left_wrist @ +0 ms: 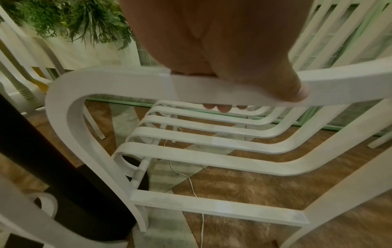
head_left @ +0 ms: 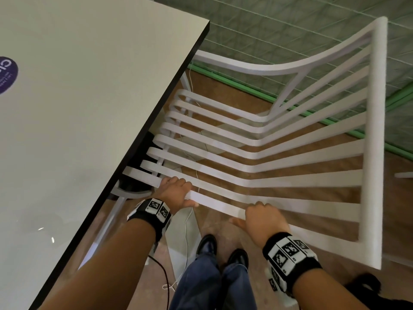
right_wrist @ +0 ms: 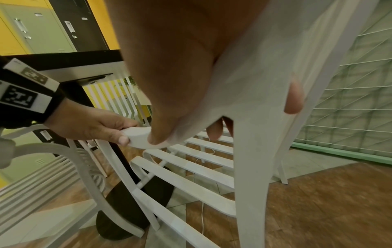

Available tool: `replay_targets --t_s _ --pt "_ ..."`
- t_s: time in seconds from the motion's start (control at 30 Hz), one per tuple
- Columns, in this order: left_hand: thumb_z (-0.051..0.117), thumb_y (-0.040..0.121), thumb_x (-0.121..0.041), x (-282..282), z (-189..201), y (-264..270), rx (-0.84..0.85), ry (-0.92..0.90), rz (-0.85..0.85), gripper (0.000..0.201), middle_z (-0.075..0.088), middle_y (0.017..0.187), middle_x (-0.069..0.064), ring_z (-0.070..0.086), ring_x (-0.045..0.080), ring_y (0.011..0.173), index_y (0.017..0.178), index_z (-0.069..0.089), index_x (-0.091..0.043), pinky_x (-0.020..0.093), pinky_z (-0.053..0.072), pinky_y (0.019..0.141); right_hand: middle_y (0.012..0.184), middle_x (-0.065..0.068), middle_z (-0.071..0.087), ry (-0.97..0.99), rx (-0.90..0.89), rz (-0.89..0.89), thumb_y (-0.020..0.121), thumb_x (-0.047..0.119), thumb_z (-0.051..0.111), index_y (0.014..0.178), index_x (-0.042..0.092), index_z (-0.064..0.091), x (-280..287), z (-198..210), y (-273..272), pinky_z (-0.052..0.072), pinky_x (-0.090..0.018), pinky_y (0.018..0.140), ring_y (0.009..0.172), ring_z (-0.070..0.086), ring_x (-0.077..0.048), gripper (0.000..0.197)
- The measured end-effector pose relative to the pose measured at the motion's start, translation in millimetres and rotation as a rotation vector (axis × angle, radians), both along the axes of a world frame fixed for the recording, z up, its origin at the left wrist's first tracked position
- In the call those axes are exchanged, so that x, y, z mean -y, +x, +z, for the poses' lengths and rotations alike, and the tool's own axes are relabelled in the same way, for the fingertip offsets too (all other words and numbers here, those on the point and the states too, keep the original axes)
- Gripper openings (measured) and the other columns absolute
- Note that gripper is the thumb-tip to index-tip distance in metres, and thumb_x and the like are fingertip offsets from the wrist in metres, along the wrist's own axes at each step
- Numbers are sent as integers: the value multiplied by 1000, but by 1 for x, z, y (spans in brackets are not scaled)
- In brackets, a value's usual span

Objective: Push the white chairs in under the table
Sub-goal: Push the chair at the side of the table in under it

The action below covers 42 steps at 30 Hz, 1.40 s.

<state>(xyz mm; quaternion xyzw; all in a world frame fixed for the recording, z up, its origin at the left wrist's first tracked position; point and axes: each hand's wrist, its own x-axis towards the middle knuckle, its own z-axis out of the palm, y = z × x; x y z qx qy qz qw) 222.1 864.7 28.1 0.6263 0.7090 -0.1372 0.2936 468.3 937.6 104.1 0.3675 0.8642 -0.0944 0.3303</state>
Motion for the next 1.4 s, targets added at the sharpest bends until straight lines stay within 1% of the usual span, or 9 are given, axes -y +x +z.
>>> replay_targets --t_s 0.17,0.37,0.53,0.63,0.73,0.87,0.97,1.3,1.4 --pt "35 83 -71 11 9 11 -11 0 74 70 39 143 4 27 25 135 134 38 -23 47 10 117 108 -2 66 10 -245 -176 90 68 29 114 20 58 15 50 9 49 -36 77 100 59 -22 61" --pt "34 85 -71 3 41 61 60 -3 -30 78 31 151 4 21 24 141 145 26 -23 54 3 117 110 -10 64 528 -669 -353 86 51 51 105 16 64 1 144 39 47 -47 82 105 53 -30 41" --pt "39 88 -64 -15 45 91 148 -91 -93 73 30 154 6 24 26 141 146 23 -24 53 6 117 131 -25 40 597 -423 -636 80 41 67 124 12 50 -52 141 55 41 -59 83 115 39 -44 55" --pt "32 91 -62 -14 40 97 100 -62 -66 65 34 152 5 26 26 140 143 28 -23 51 8 117 131 -27 32 437 -401 -764 87 31 64 134 12 34 -60 125 59 48 -50 69 91 53 -48 59" --pt "29 92 -61 -12 41 100 59 -48 -53 65 33 152 5 26 25 140 143 29 -21 49 9 116 119 -27 37 445 -406 -745 91 17 56 136 10 30 -60 116 63 42 -40 56 57 46 -33 53" --pt "26 95 -57 -3 40 101 24 -43 -67 63 30 153 5 23 23 141 144 27 -17 47 8 116 109 -29 39 460 -469 -722 84 -4 48 135 4 32 -50 112 64 38 -36 51 44 24 -18 54" --pt "25 94 -58 3 33 96 -9 -51 -73 64 33 152 4 27 23 139 144 28 -18 49 11 116 104 -30 41 470 -483 -703 78 -10 50 128 -1 36 -42 111 62 38 -34 47 42 22 -15 52" --pt "24 91 -65 -5 27 78 -51 -60 -23 71 34 151 6 26 23 140 142 29 -17 51 10 116 109 -27 41 493 -417 -664 79 -5 50 125 1 36 -52 106 46 37 -34 47 55 52 -34 48" --pt "25 90 -66 -2 26 76 -47 -70 -15 71 34 150 7 26 24 140 142 30 -17 51 11 117 106 -28 43 509 -427 -652 76 -5 53 120 -1 38 -51 104 42 35 -31 46 51 44 -27 47"
